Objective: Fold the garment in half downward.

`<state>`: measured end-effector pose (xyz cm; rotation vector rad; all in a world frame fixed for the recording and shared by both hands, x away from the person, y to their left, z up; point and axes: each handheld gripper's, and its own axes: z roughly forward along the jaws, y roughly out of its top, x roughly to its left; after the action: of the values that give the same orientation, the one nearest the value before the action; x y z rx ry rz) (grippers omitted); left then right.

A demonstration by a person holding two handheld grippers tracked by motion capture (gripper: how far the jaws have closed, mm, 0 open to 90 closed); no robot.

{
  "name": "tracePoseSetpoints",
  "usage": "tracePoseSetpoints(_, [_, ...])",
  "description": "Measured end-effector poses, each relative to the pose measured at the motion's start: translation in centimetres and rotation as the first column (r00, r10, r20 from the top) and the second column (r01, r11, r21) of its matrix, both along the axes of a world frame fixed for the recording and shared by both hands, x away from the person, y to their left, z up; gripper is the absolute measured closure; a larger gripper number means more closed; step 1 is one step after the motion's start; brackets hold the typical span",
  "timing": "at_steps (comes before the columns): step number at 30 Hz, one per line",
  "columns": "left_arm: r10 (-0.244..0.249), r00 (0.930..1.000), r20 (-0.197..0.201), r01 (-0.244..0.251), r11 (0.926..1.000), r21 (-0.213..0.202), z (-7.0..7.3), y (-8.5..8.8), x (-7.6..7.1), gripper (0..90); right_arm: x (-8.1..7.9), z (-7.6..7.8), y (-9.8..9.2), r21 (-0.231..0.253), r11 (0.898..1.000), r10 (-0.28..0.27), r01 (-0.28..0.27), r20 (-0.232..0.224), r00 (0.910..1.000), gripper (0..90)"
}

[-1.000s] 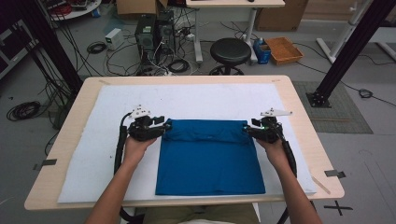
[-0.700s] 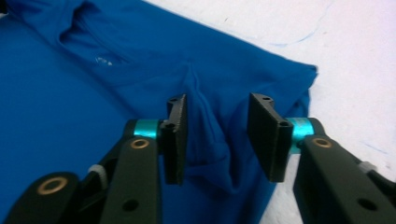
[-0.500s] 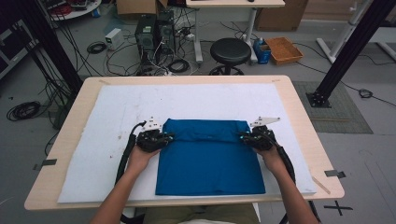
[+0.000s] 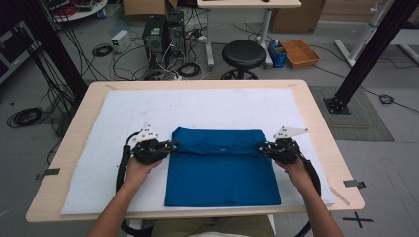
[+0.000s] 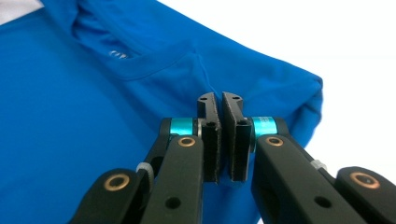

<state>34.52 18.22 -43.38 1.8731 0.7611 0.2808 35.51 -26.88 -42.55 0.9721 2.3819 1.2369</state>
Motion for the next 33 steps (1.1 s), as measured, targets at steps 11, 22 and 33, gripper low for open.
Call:
tracePoseSetpoints(11, [-0.161, 0.9869, -0.007, 0.161, 0.9865, 0.029, -0.7, 0.5, -4.7, 79.5, -4.9, -1.2, -1.8, 0.003, 0.987, 0.16, -0.16, -0.037, 0.9863, 69.9])
tracePoseSetpoints(22, [0.037, 0.9964, -0.077, -0.033, 0.9981, 0.052, 0.8, -3.7, -0.8, 61.0, -2.3, -0.6, 2.5, -0.046, 0.997, -0.061, 0.059, -0.042, 0.9972, 73.7])
tracePoseSetpoints(33, [0.02, 0.993, -0.116, -0.019, 0.9997, 0.016, 0.1, -4.1, -0.8, 61.6, -2.5, -1.6, 3.2, 0.012, 0.979, 0.203, -0.204, -0.186, 0.9614, 84.1])
